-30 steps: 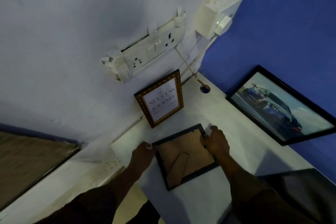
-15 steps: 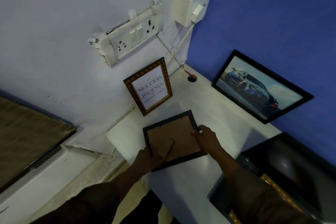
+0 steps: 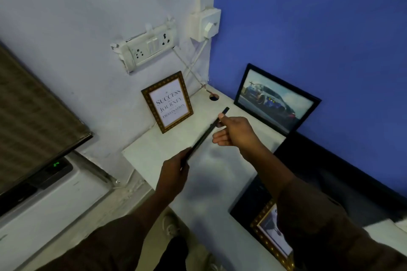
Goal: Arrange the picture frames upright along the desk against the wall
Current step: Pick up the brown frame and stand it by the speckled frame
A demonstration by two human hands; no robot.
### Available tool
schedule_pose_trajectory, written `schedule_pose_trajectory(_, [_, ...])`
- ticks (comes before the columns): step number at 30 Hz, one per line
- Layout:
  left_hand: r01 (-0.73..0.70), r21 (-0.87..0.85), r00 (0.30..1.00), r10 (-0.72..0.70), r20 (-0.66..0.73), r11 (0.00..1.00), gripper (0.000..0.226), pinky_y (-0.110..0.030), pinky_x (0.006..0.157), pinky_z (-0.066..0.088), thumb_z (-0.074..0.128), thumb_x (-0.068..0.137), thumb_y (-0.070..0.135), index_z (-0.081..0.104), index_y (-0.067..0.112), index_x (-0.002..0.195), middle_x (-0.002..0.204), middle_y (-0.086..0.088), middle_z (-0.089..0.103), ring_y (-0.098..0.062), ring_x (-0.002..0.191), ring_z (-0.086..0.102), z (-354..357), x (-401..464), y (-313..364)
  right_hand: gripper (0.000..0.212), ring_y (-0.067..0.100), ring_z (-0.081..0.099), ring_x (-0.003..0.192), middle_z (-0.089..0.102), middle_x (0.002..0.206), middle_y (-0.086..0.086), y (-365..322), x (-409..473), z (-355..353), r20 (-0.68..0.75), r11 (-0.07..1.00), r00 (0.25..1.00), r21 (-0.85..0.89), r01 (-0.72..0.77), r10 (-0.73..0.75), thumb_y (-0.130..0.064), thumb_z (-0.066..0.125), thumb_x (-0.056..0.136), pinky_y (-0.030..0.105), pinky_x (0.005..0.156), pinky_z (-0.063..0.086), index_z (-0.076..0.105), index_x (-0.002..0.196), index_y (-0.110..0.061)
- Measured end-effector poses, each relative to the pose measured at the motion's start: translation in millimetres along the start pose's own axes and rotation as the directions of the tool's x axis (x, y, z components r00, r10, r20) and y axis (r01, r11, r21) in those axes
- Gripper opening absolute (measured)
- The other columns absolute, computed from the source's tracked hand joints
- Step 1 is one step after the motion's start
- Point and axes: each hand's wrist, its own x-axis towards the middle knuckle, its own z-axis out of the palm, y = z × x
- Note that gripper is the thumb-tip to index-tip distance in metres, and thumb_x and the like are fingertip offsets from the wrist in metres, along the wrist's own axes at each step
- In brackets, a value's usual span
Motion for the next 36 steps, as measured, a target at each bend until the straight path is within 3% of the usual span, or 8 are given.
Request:
schedule_pose_trajectory(2, [0.118,-0.308,0.99,-0.088,0.111,0.944,0.03,-0.013,0.071,0.054,0.057,0.09,0.011,0.066,0.005,0.119,0.105,-0.007,0.073,-0.032,0.101,0.071,-4.0,-8.8,9.5,0.043,0.025,0.076,0.07,0.076,0.081,0.017,10.4,-16.9,-11.3,-0.046,0.998,0.998,0.028,0.05,-0.048,-0.046,0.055,0.099,0.033,0.065,0.061,0.069,0.098,-0.006])
schedule_pose_trajectory(4, [0.225,-0.504,0.969,-0.14,0.202,0.834,0.027,-0.025,0.077,0.061,0.06,0.092,0.007,0.068,0.012,0.117,0.107,-0.005,0.075,-0.029,0.101,0.073,-4.7,-19.3,20.8,0.041,0.022,0.075,0.072,0.076,0.084,0.014,32.0,-33.3,-26.0,-0.141,0.998,0.988,-0.01,0.063,-0.064,-0.049,0.055,0.097,0.034,0.071,0.061,0.069,0.098,-0.01])
schedule_pose_trajectory(11, [0.494,-0.678,0.843,-0.109,0.527,0.543,0.04,-0.059,0.096,0.051,0.056,0.089,-0.013,0.061,-0.002,0.127,0.12,-0.026,0.07,-0.046,0.109,0.067,7.6,-44.1,54.1,0.037,0.019,0.064,0.095,0.068,0.103,0.002,102.4,-114.2,-80.7,-0.414,0.988,0.91,-0.151,-0.035,-0.031,-0.055,0.051,0.096,0.039,0.089,0.052,0.063,0.106,-0.022])
schedule_pose_trajectory(14, [0.535,-0.638,0.763,0.006,0.646,0.554,0.041,-0.056,0.097,0.052,0.055,0.09,-0.013,0.058,-0.003,0.129,0.123,-0.026,0.068,-0.044,0.112,0.066,6.1,-64.2,74.3,0.044,0.022,0.066,0.096,0.07,0.103,0.004,120.0,-154.5,-88.6,-0.42,0.999,0.907,-0.043,-0.031,0.01,-0.059,0.044,0.097,0.043,0.092,0.053,0.065,0.105,-0.021])
schedule_pose_trajectory(19, [0.553,-0.592,0.647,0.146,0.748,0.587,0.042,-0.06,0.106,0.043,0.058,0.091,-0.008,0.056,0.0,0.133,0.129,-0.024,0.066,-0.044,0.12,0.062,0.7,-101.6,88.4,0.048,0.028,0.073,0.093,0.077,0.1,0.011,132.4,-213.7,-73.6,-0.49,0.958,0.87,0.268,0.1,0.046,-0.047,0.04,0.104,0.034,0.071,0.055,0.07,0.106,-0.01])
schedule_pose_trajectory(26, [0.183,-0.463,0.734,0.193,0.651,0.867,0.03,-0.047,0.101,0.052,0.071,0.09,0.02,0.066,0.024,0.119,0.116,0.003,0.075,-0.02,0.109,0.069,-6.7,-160.0,101.1,0.043,0.027,0.076,0.088,0.078,0.096,0.006,167.0,-282.2,-63.6,-0.653,0.921,0.754,0.336,0.198,0.076,-0.049,0.041,0.103,0.044,0.081,0.06,0.068,0.103,-0.016])
schedule_pose_trajectory(32, [0.158,-0.459,0.691,0.234,0.684,0.874,0.03,-0.031,0.078,0.055,0.068,0.093,0.021,0.064,0.026,0.122,0.117,0.002,0.073,-0.023,0.109,0.069,15.4,-206.0,142.1,0.049,0.025,0.075,0.09,0.077,0.101,0.002,188.6,-341.5,-90.1,-0.75,0.914,0.654,0.33,0.236,0.102,-0.059,0.037,0.1,0.048,0.085,0.061,0.065,0.105,-0.019])
schedule_pose_trajectory(36, [0.264,-0.483,0.599,0.251,0.761,0.835,0.03,-0.051,0.097,0.052,0.064,0.094,0.033,0.065,0.029,0.123,0.118,-0.002,0.074,-0.027,0.112,0.07,38.8,-233.1,168.8,0.048,0.025,0.073,0.093,0.075,0.104,0.0,210.6,-372.5,-120.6,-0.786,0.915,0.606,0.325,0.238,0.121,-0.062,0.035,0.099,0.049,0.086,0.06,0.064,0.103,-0.023])
